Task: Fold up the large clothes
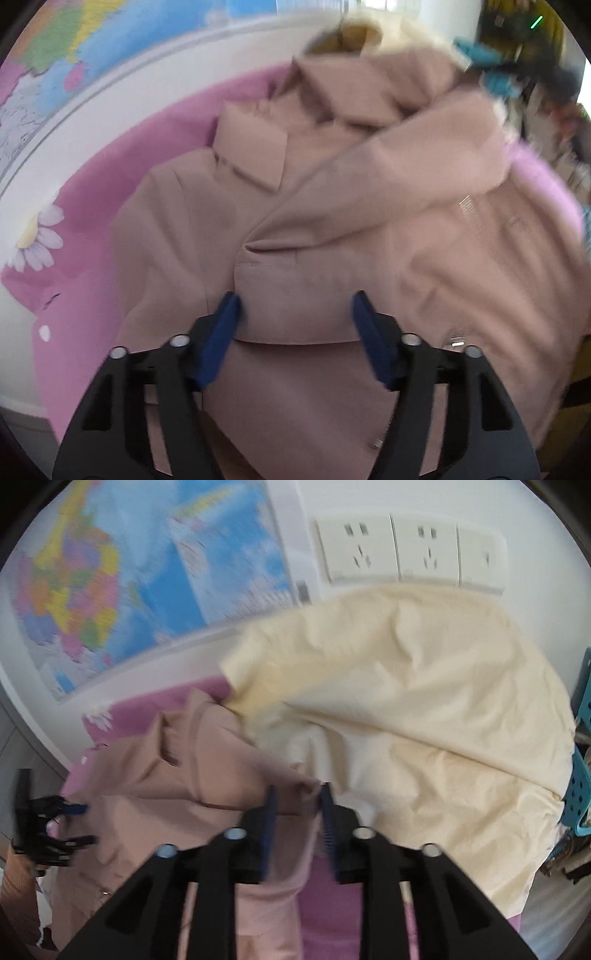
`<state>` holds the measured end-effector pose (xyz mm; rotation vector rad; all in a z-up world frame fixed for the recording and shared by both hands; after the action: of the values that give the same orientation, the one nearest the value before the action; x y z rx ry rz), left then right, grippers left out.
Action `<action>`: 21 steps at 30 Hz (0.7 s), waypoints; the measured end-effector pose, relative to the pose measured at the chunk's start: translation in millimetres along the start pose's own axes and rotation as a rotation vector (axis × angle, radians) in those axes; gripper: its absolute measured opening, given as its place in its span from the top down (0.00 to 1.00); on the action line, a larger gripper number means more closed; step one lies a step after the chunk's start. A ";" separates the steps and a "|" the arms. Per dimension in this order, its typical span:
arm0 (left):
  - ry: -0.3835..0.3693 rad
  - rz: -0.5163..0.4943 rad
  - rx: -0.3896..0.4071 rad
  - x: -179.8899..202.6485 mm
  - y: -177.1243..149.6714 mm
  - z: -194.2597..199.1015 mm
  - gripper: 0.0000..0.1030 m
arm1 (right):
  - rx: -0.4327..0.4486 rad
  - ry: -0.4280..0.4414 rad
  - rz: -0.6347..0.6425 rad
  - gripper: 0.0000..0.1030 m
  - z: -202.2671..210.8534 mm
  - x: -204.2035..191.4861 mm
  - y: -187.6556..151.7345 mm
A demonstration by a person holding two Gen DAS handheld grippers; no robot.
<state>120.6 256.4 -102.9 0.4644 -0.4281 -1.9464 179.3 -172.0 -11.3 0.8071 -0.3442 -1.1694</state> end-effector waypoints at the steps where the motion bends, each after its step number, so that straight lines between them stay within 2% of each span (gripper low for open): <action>1: 0.014 -0.006 -0.016 1.2 0.3 -5.7 0.62 | 0.031 0.018 0.024 0.64 8.9 -9.8 -0.9; 2: 0.024 -0.005 -0.024 2.3 1.1 -9.6 0.78 | 0.055 0.044 0.050 0.62 14.2 -22.1 -3.1; 4: 0.087 -0.017 0.004 -3.8 7.2 -6.9 0.95 | 0.065 0.104 0.118 0.58 16.4 -51.2 -6.2; 6: 0.214 -0.048 0.083 -11.6 18.5 13.0 0.96 | 0.020 0.146 0.255 0.58 5.3 -87.9 -20.0; 7: 0.266 -0.056 0.120 -15.1 23.9 24.6 0.96 | -0.002 0.146 0.304 0.59 -3.4 -98.4 -23.3; 8: 0.355 -0.071 0.181 -20.6 32.3 42.9 0.96 | -0.030 0.136 0.364 0.59 -15.8 -110.5 -31.7; 11: 0.454 -0.146 0.305 -21.0 40.9 70.9 0.96 | -0.113 0.117 0.403 0.66 -49.7 -117.0 -44.8; 13: 0.520 -0.215 0.298 -18.8 35.7 65.7 0.92 | -0.147 0.014 0.430 0.75 -71.6 -105.6 -48.7; 15: 0.500 -0.236 0.223 -18.9 21.9 47.7 0.90 | -0.203 -0.099 0.442 0.84 -94.2 -82.6 -54.7; 16: 0.473 -0.235 0.192 -19.7 13.8 38.4 0.90 | -0.221 -0.123 0.429 0.91 -100.2 -74.2 -57.4; 18: 0.442 -0.214 0.149 -21.7 -0.1 27.2 0.84 | -0.262 -0.114 0.352 0.93 -106.7 -50.4 -60.3; 19: 0.407 -0.184 0.136 -25.0 -4.0 24.0 0.77 | -0.264 -0.100 0.314 0.92 -105.1 -43.3 -59.7; 21: 0.306 -0.115 0.158 -27.7 -10.9 31.8 0.42 | -0.270 -0.097 0.283 0.92 -99.2 -36.7 -56.2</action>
<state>106.9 288.9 -77.3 0.8915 -0.3640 -1.9170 189.4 -109.7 -113.1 0.4508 -0.3584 -0.9648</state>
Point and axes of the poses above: each gripper's, at about its wrist camera, not at the fingertips, and z roughly against the way its jaws point, x to its right, y to its top, the point moved 4 cm from there along -z, roughly the way its jaws point, and after that the axes turned 1 degree about x, right-handed, at the moved point
